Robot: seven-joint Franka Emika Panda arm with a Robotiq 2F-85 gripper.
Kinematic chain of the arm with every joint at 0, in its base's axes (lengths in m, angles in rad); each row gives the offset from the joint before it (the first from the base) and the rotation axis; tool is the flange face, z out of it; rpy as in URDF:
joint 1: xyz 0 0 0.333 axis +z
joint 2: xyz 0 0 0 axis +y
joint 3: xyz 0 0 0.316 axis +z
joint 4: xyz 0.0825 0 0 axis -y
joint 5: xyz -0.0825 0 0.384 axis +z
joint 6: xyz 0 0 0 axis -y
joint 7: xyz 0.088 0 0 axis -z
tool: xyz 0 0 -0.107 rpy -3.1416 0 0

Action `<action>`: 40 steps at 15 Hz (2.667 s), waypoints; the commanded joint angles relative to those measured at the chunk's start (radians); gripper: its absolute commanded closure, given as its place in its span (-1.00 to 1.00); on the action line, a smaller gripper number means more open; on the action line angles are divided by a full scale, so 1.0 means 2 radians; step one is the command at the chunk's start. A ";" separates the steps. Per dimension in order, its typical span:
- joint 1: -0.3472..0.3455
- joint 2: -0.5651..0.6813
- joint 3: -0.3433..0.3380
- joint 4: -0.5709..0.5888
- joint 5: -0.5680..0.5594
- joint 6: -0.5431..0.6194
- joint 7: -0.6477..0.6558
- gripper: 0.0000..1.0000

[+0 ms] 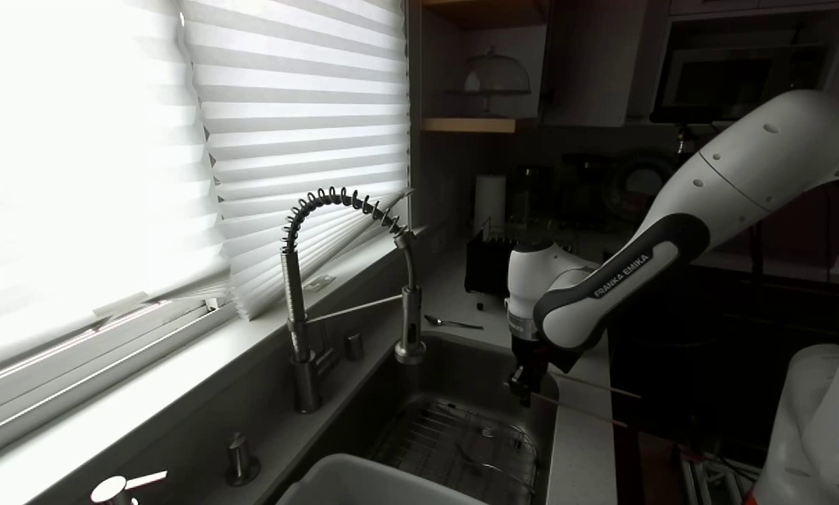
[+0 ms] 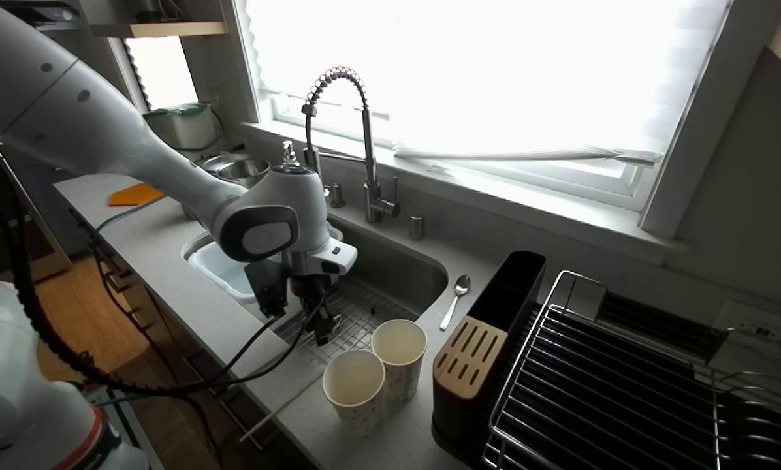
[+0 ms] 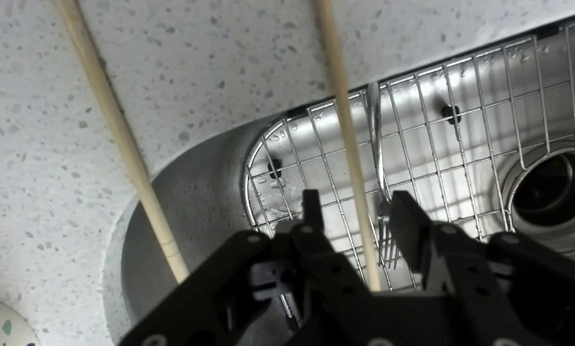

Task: Lift chopping stick on the left, put it in the cup on the left, lift the chopping stick on the right and put in the cup on the right.

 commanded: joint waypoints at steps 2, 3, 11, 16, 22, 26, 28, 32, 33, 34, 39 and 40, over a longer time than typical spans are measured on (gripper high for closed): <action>0.004 0.000 -0.010 0.002 0.003 0.001 -0.005 0.92; 0.003 -0.003 -0.010 0.002 0.000 -0.001 -0.003 0.99; -0.016 -0.085 -0.011 -0.003 -0.033 -0.018 0.028 0.97; -0.082 -0.192 0.018 0.002 -0.144 -0.060 0.123 0.97; -0.154 -0.281 0.063 0.022 -0.231 -0.064 0.205 0.97; -0.140 -0.278 0.051 0.029 -0.214 -0.062 0.185 0.88; -0.139 -0.275 0.051 0.029 -0.214 -0.062 0.185 0.88; -0.195 -0.280 0.073 0.033 -0.316 -0.020 0.260 0.97; -0.206 -0.280 0.072 0.034 -0.347 -0.006 0.286 0.97; -0.217 -0.278 0.072 0.036 -0.379 0.009 0.315 0.97; -0.229 -0.263 0.061 0.041 -0.485 -0.006 0.488 0.97; -0.223 -0.260 0.053 0.040 -0.493 -0.013 0.511 0.97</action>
